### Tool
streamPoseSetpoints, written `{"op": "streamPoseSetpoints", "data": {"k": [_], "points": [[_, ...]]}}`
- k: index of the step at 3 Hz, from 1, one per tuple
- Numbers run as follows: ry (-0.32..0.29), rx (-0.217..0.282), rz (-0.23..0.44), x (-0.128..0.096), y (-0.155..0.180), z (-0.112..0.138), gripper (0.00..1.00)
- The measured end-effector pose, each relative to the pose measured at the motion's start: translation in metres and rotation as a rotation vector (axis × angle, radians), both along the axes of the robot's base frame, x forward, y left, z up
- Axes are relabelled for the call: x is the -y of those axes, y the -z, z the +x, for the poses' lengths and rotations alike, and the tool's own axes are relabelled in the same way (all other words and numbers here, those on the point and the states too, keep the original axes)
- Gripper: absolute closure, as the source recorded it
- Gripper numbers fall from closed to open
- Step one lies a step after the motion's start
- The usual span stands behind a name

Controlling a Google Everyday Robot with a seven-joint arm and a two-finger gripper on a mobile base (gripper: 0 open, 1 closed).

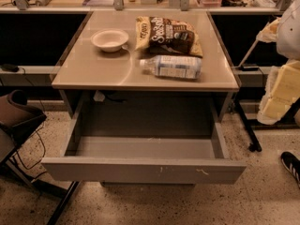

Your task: Place blue plastic bottle into top drawer

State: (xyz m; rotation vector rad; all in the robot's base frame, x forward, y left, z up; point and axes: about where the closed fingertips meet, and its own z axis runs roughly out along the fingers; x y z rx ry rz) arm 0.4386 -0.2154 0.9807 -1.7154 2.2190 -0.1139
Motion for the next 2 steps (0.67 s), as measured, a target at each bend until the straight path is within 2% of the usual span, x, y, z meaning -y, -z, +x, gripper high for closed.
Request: {"op": "streamPoseSetpoints", "data": {"k": [1,2], "points": [[0.000,0.000,0.000,0.000,0.000,0.000,0.00],[-0.012,0.003,-0.002,-0.005,-0.003,0.014,0.00]]}}
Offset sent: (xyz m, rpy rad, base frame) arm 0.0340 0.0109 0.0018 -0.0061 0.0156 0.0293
